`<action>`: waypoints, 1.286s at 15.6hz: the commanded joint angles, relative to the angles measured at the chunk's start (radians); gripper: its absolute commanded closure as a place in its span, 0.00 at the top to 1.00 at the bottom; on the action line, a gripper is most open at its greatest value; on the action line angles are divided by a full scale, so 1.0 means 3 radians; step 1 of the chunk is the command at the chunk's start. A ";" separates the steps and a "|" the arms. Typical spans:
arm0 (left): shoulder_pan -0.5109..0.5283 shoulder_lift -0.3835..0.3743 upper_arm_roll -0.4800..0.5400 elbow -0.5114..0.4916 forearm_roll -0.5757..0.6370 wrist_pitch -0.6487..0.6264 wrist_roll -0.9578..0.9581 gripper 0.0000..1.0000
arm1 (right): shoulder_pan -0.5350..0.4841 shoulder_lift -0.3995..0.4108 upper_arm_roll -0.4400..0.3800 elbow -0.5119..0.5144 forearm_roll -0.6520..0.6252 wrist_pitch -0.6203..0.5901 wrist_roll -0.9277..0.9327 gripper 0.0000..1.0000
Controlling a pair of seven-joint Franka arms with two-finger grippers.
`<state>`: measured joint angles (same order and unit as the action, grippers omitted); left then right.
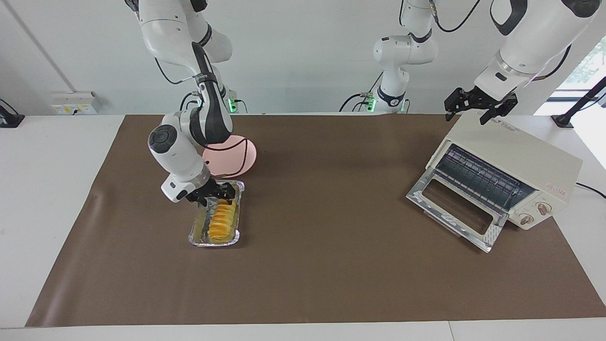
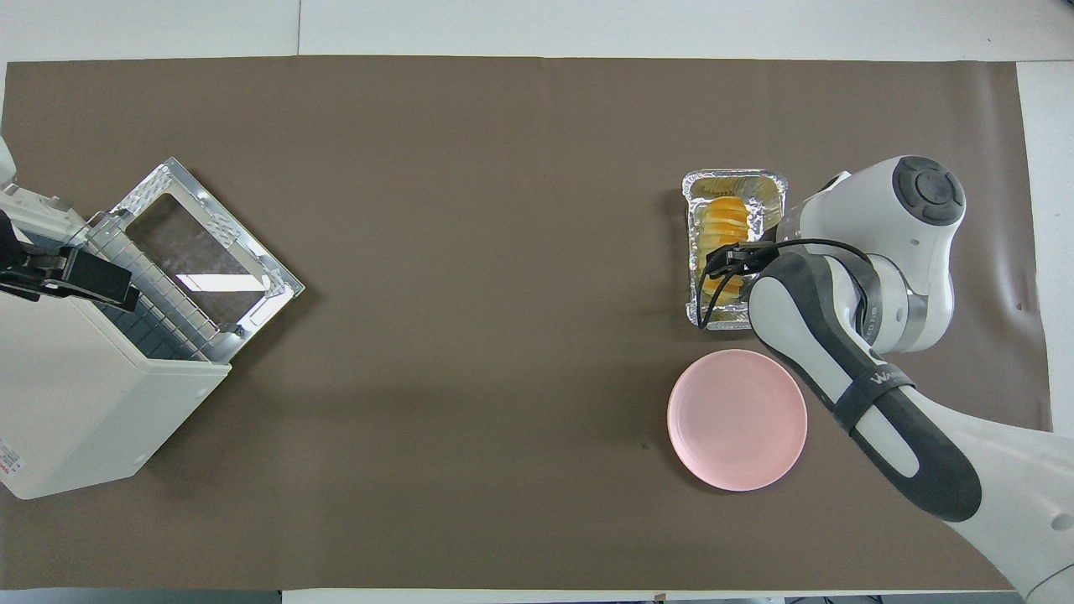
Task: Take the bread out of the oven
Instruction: 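Grasp the bread rolls in the tray with the right gripper, then carry the bread rolls onto the pink plate with the right gripper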
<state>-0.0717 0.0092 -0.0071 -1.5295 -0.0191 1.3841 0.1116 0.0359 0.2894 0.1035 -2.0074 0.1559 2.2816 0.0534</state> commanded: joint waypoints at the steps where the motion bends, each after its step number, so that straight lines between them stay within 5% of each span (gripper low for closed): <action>1: 0.0014 -0.0031 -0.0007 0.0005 0.0048 -0.0017 0.0032 1.00 | 0.0023 -0.0003 0.0018 -0.0109 0.0017 0.0207 -0.0045 0.65; 3: 0.0019 -0.0031 -0.0007 0.0006 0.0048 -0.0017 0.0032 1.00 | 0.0023 -0.0003 0.0018 -0.0114 0.0017 0.0218 -0.0142 0.43; 5: 0.0014 -0.0031 -0.0012 0.0005 0.0048 -0.0017 0.0032 1.00 | 0.0023 0.0002 0.0018 -0.0104 0.0017 0.0213 -0.0214 0.06; 6: 0.0019 -0.0031 -0.0012 0.0005 0.0048 -0.0017 0.0032 1.00 | 0.0023 0.0002 0.0018 -0.0089 0.0017 0.0182 -0.0219 0.00; 9: 0.0019 -0.0031 -0.0012 0.0006 0.0048 -0.0017 0.0032 1.00 | 0.0029 -0.0008 0.0023 -0.0007 0.0022 0.0101 -0.0194 0.00; 14: 0.0014 -0.0031 -0.0012 0.0005 0.0048 -0.0017 0.0032 1.00 | 0.0029 -0.0100 0.0013 0.0463 0.0022 -0.0721 -0.0183 0.00; 20: 0.0014 -0.0031 -0.0012 0.0005 0.0048 -0.0017 0.0032 1.00 | 0.0034 -0.0830 0.0018 0.0321 0.0012 -0.1703 0.0021 0.00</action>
<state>-0.0717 0.0092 -0.0071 -1.5295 -0.0191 1.3841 0.1116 0.0494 0.1331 0.1047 -1.8411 0.1559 1.8310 0.0357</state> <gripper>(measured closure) 0.000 0.921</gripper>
